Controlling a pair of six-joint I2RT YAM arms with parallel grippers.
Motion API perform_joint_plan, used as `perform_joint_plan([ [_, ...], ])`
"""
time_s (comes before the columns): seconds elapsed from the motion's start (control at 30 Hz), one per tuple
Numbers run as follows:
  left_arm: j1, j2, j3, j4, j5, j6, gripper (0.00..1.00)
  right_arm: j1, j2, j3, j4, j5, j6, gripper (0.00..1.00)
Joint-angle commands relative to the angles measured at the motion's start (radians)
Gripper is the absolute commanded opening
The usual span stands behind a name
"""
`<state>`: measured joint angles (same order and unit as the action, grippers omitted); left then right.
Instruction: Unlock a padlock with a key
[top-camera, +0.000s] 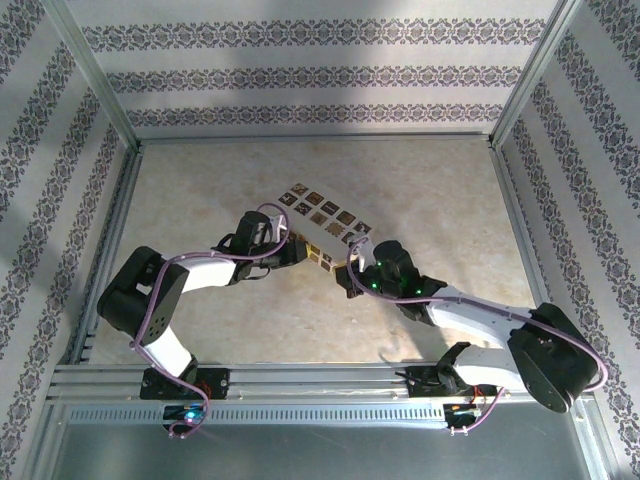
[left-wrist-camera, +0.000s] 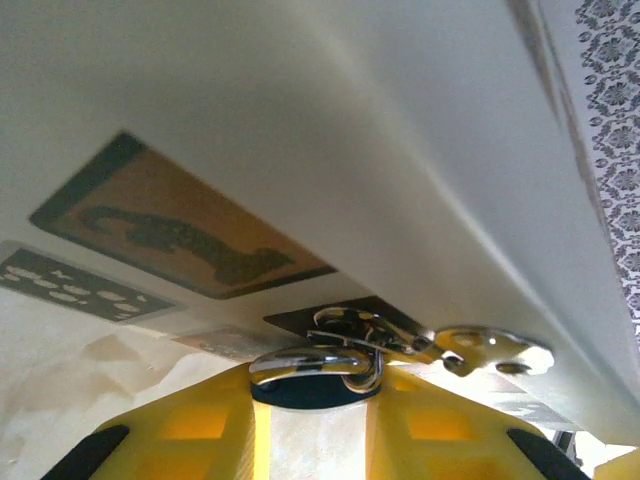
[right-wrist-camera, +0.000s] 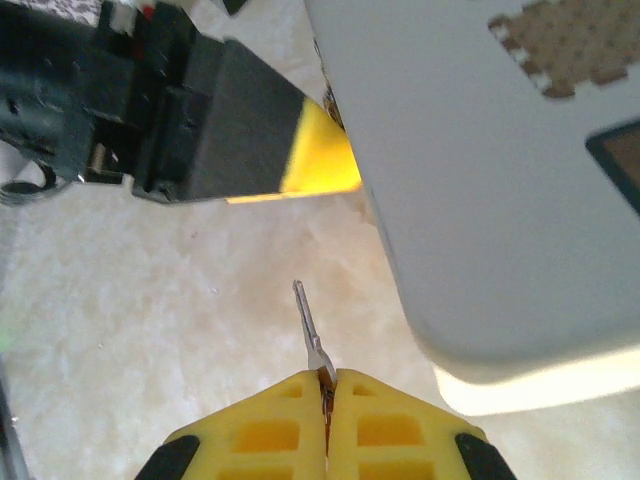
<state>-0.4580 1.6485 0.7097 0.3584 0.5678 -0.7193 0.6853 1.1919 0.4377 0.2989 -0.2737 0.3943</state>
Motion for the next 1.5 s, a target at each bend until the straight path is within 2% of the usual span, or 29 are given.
perform_joint_plan([
  [0.0,-0.016,-0.042,0.028,0.004,0.003,-0.024,0.26,0.011,-0.054,-0.014,-0.04,0.046,-0.024,0.01],
  [0.17,-0.031,-0.055,0.039,0.003,0.007,-0.046,0.25,0.053,-0.059,-0.03,-0.052,0.079,-0.033,0.01],
  [0.37,-0.05,-0.055,0.059,-0.004,0.01,-0.049,0.25,0.097,0.047,0.003,0.009,0.123,-0.058,0.01],
  [0.53,-0.053,-0.061,0.063,-0.005,0.009,-0.048,0.25,0.093,0.129,0.047,0.04,0.148,-0.099,0.01],
  [1.03,-0.056,-0.07,0.063,-0.018,0.004,-0.057,0.25,-0.067,0.193,0.093,0.075,0.082,-0.182,0.01],
  [1.17,-0.058,-0.071,0.065,-0.011,-0.004,-0.077,0.25,-0.043,0.19,0.089,0.085,0.071,-0.186,0.0],
  [1.47,-0.063,-0.065,0.076,-0.009,-0.008,-0.123,0.25,0.055,0.208,0.039,0.201,0.146,-0.127,0.0],
])
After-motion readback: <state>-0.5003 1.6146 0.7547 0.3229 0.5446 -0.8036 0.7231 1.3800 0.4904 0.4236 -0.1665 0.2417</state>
